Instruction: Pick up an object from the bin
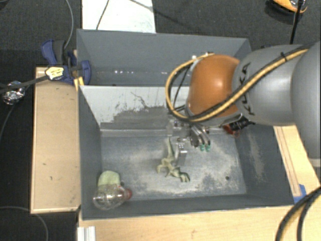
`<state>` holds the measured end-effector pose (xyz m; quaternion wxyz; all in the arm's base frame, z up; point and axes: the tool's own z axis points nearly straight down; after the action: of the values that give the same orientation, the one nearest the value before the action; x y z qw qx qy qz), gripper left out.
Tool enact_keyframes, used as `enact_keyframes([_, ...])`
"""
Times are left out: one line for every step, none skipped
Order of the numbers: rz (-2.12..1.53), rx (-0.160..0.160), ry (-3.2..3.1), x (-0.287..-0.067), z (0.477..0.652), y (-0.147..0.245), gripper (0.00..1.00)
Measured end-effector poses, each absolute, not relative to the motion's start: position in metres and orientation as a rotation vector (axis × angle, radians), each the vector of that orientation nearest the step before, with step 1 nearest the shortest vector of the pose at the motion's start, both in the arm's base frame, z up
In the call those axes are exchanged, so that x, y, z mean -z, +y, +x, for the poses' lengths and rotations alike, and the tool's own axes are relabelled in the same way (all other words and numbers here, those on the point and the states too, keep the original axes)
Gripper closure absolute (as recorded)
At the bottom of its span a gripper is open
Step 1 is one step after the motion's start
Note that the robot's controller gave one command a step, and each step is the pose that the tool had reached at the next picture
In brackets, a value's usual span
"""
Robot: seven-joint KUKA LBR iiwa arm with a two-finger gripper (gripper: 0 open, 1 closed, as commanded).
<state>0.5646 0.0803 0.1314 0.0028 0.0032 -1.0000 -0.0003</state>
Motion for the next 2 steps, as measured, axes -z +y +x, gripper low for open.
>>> enact_keyframes([0.008, 0.002, -3.144, -0.136, 0.567, 0.080, 0.00])
enact_keyframes([-0.116, 0.003, -3.142, -0.099, 0.563, 0.073, 0.00])
